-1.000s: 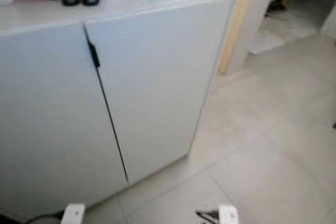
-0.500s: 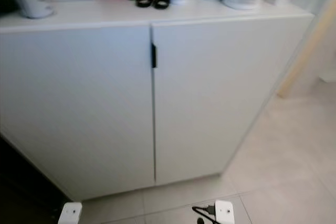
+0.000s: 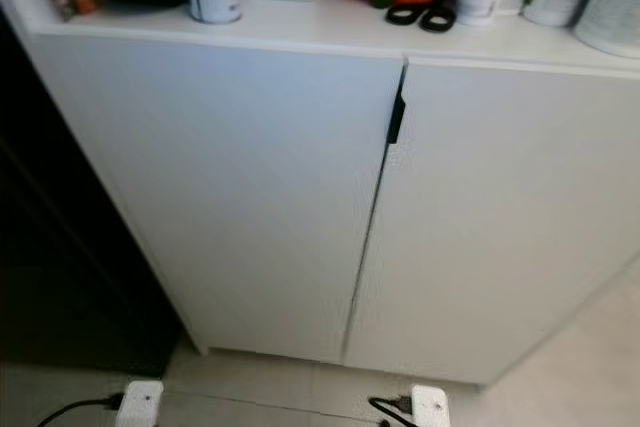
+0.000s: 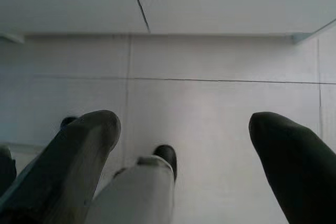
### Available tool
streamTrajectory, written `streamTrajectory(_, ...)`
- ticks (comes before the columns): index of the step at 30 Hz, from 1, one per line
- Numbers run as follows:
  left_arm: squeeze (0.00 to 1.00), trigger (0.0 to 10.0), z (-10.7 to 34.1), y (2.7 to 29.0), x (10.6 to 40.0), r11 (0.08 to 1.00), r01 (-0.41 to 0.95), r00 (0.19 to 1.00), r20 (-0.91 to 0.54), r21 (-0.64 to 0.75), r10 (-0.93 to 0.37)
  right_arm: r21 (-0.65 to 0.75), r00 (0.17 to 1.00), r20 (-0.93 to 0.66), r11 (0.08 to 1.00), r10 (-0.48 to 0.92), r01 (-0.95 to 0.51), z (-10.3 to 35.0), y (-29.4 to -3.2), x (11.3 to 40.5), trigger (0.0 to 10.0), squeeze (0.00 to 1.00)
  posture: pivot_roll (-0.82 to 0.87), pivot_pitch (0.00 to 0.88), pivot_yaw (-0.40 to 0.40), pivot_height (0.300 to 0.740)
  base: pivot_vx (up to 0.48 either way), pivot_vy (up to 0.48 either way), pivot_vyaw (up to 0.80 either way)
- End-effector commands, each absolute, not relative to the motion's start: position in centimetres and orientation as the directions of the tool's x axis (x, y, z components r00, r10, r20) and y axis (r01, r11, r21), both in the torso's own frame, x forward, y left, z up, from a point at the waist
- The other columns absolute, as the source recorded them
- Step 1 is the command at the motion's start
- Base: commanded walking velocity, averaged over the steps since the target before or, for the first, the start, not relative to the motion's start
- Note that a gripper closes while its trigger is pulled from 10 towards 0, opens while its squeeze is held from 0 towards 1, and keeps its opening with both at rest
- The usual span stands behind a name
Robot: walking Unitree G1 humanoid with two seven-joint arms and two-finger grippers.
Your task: Restocking fridge
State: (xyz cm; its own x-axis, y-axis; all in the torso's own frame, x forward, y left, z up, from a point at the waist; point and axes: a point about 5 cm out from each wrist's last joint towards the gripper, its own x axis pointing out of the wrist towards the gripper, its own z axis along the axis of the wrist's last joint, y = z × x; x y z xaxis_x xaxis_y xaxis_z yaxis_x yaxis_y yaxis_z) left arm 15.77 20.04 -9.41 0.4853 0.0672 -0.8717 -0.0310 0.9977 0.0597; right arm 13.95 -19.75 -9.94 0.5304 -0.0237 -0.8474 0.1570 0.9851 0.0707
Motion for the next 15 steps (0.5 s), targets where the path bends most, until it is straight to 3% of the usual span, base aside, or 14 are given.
streamTrajectory(1,0.00,10.0,-9.14,20.36,16.31,0.997,-0.027,0.496,-0.865,0.070,0.074,0.087,0.535,-0.845,0.981,-0.019,0.173,-9.91,-19.47,14.17,10.0,0.00,0.00,0.000,-0.047,0.740,0.000,0.000,0.00)
streamTrajectory(4,0.00,10.0,-9.14,20.34,16.33,0.997,-0.028,0.494,-0.866,0.069,0.073,0.090,0.537,-0.843,0.981,-0.016,0.172,-9.88,-19.45,14.26,10.0,0.00,0.00,0.000,-0.049,0.740,0.000,0.000,0.00)
streamTrajectory(15,0.00,10.0,-9.23,20.42,16.10,0.997,-0.023,0.485,-0.871,0.074,0.076,0.099,0.533,-0.846,0.975,-0.023,0.199,-9.98,-19.45,13.97,10.0,0.00,-0.01,0.000,-0.040,0.740,0.000,0.287,0.00)
